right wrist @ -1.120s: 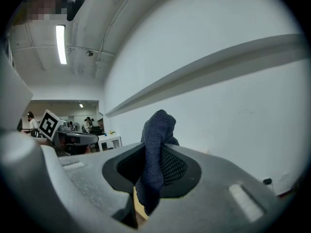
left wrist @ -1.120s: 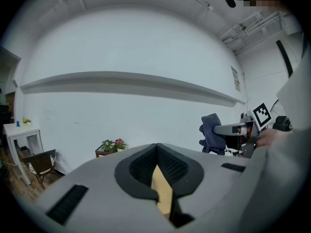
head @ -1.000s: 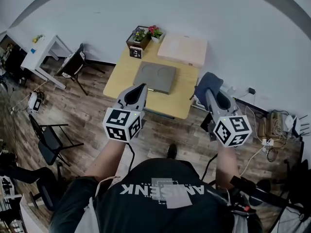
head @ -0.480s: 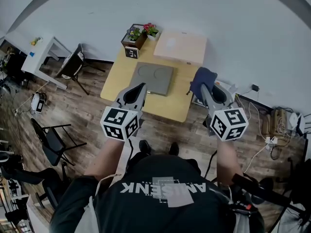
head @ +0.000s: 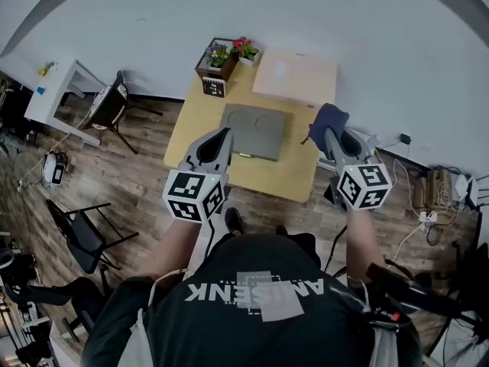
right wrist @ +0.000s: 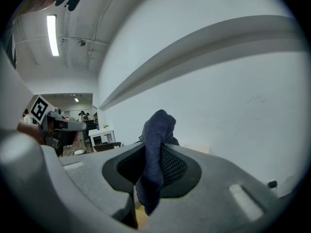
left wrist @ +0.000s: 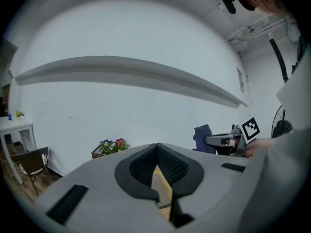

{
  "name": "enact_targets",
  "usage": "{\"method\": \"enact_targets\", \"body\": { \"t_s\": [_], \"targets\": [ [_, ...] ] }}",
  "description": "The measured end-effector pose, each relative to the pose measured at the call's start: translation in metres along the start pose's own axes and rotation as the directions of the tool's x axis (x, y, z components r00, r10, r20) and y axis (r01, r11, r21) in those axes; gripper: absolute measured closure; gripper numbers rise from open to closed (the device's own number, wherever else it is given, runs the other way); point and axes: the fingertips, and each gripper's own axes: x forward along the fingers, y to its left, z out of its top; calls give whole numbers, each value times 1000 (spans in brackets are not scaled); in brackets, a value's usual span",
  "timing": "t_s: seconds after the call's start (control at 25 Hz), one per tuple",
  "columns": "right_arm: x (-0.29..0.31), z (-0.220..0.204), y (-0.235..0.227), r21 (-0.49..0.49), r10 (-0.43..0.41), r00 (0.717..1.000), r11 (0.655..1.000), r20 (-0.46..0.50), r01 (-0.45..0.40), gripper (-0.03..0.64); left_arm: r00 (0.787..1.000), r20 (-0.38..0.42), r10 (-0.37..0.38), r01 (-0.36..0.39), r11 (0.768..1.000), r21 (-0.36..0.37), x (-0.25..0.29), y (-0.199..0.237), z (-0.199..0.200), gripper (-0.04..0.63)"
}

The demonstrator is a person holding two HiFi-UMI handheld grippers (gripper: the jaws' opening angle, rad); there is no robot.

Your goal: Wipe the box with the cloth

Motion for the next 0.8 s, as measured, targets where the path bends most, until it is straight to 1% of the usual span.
{"method": "enact_targets", "body": {
  "t_s": [0.12,0.32,0.48,0.56,0.64,0.68,0.8],
  "targets": [
    [20,-2,-4,5,-45,999,999,-6,45,543,1000,9,-19,19,1000,-16,1,24,0,595],
    [56,-15,-6,19,-96,995,995,-28,97,543,998,-15,-68,68,997,-46,9,60,-7,595],
    [80,-37,-10,15,-138,989,990,-59,139,543,994,-35,-107,106,994,-32,10,75,-15,595],
    [91,-52,-16,32,-155,985,987,-77,158,543,994,-42,-101,102,995,0,10,81,-19,595],
    [104,-68,-22,56,-156,983,985,-99,162,543,996,-53,-69,71,997,38,11,88,-24,595],
    [111,-76,-24,62,-148,983,986,-110,155,543,997,-64,-52,55,997,45,12,90,-27,595],
    [131,-103,-31,37,-97,983,994,-155,104,543,994,-108,-23,25,999,21,13,91,-37,595]
  ]
}}
